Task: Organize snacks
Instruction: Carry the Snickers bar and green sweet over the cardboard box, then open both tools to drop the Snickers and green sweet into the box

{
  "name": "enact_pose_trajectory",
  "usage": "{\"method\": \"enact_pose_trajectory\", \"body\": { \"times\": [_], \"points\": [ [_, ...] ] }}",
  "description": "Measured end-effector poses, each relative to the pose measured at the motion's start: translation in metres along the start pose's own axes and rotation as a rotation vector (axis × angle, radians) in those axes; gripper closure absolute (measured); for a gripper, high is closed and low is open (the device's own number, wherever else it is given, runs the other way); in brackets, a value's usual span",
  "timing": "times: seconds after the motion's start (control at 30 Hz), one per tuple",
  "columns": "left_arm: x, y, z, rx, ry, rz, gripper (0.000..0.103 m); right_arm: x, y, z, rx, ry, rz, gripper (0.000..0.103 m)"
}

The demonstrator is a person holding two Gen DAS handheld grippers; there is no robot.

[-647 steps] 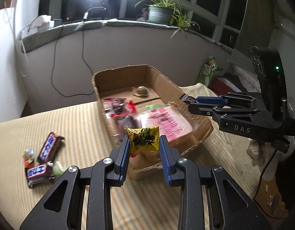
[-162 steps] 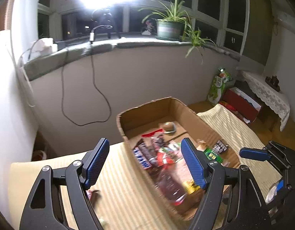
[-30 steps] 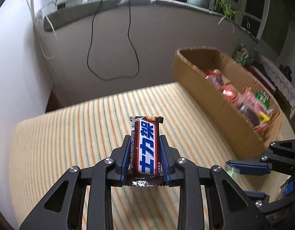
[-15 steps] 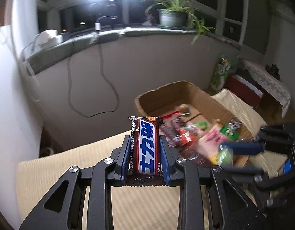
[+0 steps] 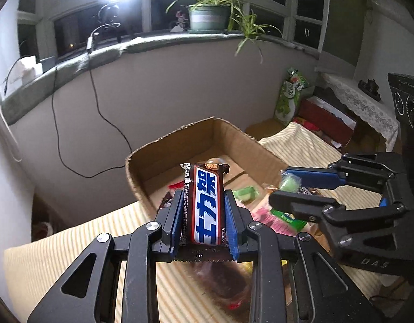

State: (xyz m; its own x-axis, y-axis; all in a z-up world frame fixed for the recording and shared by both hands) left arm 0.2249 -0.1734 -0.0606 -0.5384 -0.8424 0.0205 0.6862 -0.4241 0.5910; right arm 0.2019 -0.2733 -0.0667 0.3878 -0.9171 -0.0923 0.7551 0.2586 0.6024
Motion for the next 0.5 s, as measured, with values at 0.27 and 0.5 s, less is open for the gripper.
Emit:
{"method": "enact_pose_trajectory", "body": {
  "times": [0.27, 0.5],
  "points": [
    [0.009, 0.005, 0.010, 0.027, 0.039, -0.019, 0.069, 0.006, -0.005, 0.006, 0.015, -0.018, -0.011, 0.050],
    [0.010, 0.000, 0.025, 0.046, 0.051, -0.001, 0.062, 0.005, -0.012, 0.018, 0.023, -0.020, -0.024, 0.047]
  ]
}}
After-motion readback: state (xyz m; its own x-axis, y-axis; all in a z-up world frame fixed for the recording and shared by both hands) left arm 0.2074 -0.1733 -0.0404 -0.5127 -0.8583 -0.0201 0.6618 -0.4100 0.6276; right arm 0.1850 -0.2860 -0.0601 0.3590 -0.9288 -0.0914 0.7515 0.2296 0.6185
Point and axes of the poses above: each gripper's, at about its wrist camera, not at the fingertips, and z roughly against the way its jaws point, x to its right, y to its top, the point moved 5 cm from there along -z, roughly the way its jaws point, and after that the axes turned 11 degrees about -x, right-handed, at the moved point
